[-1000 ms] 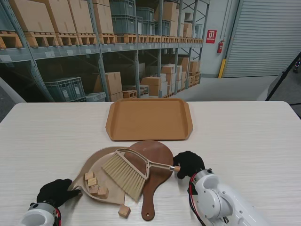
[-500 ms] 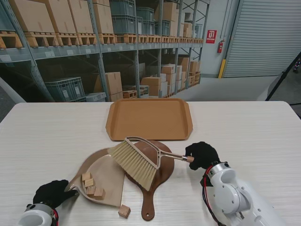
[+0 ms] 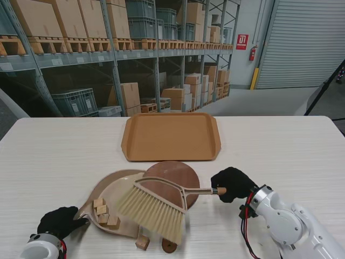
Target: Sweep wood blocks off a wooden cutting board into a dustpan and pour them into a container
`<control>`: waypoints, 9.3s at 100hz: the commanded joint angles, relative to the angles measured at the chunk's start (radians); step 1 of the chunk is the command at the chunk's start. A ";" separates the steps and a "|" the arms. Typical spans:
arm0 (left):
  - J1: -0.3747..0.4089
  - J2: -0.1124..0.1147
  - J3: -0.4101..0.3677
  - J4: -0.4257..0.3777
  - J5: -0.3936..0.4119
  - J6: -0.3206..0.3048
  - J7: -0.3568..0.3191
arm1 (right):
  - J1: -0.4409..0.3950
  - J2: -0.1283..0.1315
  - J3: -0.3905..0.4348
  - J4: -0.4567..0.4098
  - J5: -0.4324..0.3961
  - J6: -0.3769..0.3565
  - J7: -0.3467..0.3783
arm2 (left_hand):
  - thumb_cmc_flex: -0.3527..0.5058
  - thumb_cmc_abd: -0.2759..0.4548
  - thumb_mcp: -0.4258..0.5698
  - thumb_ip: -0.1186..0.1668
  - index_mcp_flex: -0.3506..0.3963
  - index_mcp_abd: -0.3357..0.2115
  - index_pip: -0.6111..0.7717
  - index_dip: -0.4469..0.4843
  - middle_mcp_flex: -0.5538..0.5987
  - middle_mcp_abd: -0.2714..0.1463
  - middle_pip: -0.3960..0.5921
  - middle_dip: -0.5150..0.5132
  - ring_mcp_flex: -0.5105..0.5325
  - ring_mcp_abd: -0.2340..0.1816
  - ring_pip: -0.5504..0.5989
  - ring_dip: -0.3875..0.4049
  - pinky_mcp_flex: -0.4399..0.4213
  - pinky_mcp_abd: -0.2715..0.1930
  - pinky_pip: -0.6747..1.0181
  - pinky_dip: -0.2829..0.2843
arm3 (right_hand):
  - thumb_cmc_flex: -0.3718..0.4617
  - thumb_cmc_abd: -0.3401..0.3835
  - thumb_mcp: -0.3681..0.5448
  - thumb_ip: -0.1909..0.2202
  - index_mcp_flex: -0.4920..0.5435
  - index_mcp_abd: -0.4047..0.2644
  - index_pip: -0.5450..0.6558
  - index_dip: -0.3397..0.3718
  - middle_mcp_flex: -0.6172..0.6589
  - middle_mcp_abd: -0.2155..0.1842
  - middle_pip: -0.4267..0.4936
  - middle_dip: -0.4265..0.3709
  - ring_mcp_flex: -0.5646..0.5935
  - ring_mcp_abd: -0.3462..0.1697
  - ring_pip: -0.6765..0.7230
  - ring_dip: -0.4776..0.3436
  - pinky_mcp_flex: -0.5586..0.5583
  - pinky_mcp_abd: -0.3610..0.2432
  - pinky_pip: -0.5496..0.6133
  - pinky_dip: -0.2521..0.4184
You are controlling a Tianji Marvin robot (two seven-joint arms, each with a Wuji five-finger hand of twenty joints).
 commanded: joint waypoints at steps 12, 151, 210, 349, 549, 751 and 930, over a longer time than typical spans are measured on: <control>0.009 -0.001 -0.001 -0.009 0.004 0.004 -0.019 | 0.025 0.027 -0.002 0.033 0.013 -0.048 0.074 | 0.130 0.135 0.062 0.005 0.024 -0.044 0.039 0.013 -0.027 -0.270 1.537 0.003 -0.010 -0.207 0.021 0.005 -0.022 -0.034 0.037 0.025 | 0.138 0.106 0.432 0.072 0.168 -0.172 0.190 0.019 0.075 -0.043 0.091 0.020 0.039 -0.091 0.075 0.039 0.045 -0.022 0.129 0.036; 0.001 0.001 0.004 -0.002 0.001 0.003 -0.032 | 0.175 0.068 -0.136 0.162 -0.188 -0.169 0.136 | 0.129 0.138 0.062 0.005 0.020 -0.046 0.039 0.010 -0.032 -0.270 1.534 0.001 -0.018 -0.202 0.015 0.005 -0.028 -0.038 0.029 0.025 | 0.131 0.228 0.221 0.600 0.169 -0.192 0.232 -0.018 0.072 -0.040 0.171 0.017 0.033 -0.118 0.133 0.100 0.056 -0.116 0.153 0.123; -0.003 0.002 0.004 0.002 0.002 0.000 -0.034 | 0.170 0.055 -0.190 0.127 -0.292 -0.013 0.054 | 0.129 0.138 0.061 0.005 0.018 -0.047 0.039 0.009 -0.034 -0.269 1.534 0.002 -0.021 -0.202 0.012 0.005 -0.032 -0.039 0.025 0.024 | 0.122 0.159 0.307 0.411 0.166 -0.196 0.204 -0.028 0.073 -0.040 0.126 0.015 0.037 -0.106 0.085 0.082 0.049 -0.084 0.122 0.101; -0.006 0.002 0.003 0.007 0.000 -0.007 -0.033 | 0.207 -0.025 -0.364 0.196 -0.124 0.227 -0.208 | 0.130 0.140 0.062 0.005 0.019 -0.045 0.039 0.008 -0.034 -0.268 1.534 0.002 -0.021 -0.202 0.010 0.006 -0.032 -0.037 0.025 0.024 | 0.102 0.145 0.432 -0.123 0.139 -0.210 0.010 -0.077 0.075 -0.066 -0.101 -0.023 0.048 -0.093 -0.110 0.001 0.001 -0.040 0.009 0.032; -0.021 0.008 0.011 0.011 0.008 -0.021 -0.065 | 0.172 -0.046 0.022 0.343 -0.278 0.920 -0.359 | 0.130 0.140 0.062 0.005 0.017 -0.046 0.039 0.010 -0.036 -0.267 1.534 0.003 -0.023 -0.202 0.009 0.006 -0.034 -0.039 0.022 0.023 | 0.124 0.167 0.432 -0.086 0.146 -0.175 0.048 -0.038 0.075 -0.041 -0.042 -0.006 0.045 -0.079 -0.029 -0.002 0.026 -0.019 0.069 0.019; -0.020 0.008 0.010 0.013 0.006 -0.019 -0.067 | 0.159 0.007 0.005 0.420 -0.406 0.875 -0.233 | 0.132 0.140 0.062 0.005 0.015 -0.046 0.039 0.008 -0.040 -0.265 1.532 0.003 -0.028 -0.199 0.005 0.006 -0.041 -0.037 0.017 0.022 | -0.275 0.283 0.178 -0.572 -0.373 -0.018 -0.293 -0.560 -0.526 0.073 -0.474 -0.316 -0.398 0.026 -0.859 -0.082 -0.553 0.030 -0.525 0.329; -0.018 0.006 0.004 0.017 -0.003 -0.019 -0.053 | 0.224 -0.061 -0.123 0.078 0.003 0.453 -0.229 | 0.131 0.143 0.061 0.005 0.014 -0.045 0.039 0.009 -0.041 -0.264 1.534 0.004 -0.028 -0.199 0.007 0.008 -0.040 -0.038 0.018 0.023 | -0.516 0.572 -0.239 -0.505 -0.497 0.011 -0.553 -0.527 -0.652 0.093 -0.686 -0.444 -0.528 0.027 -1.150 -0.183 -0.670 0.068 -0.804 0.303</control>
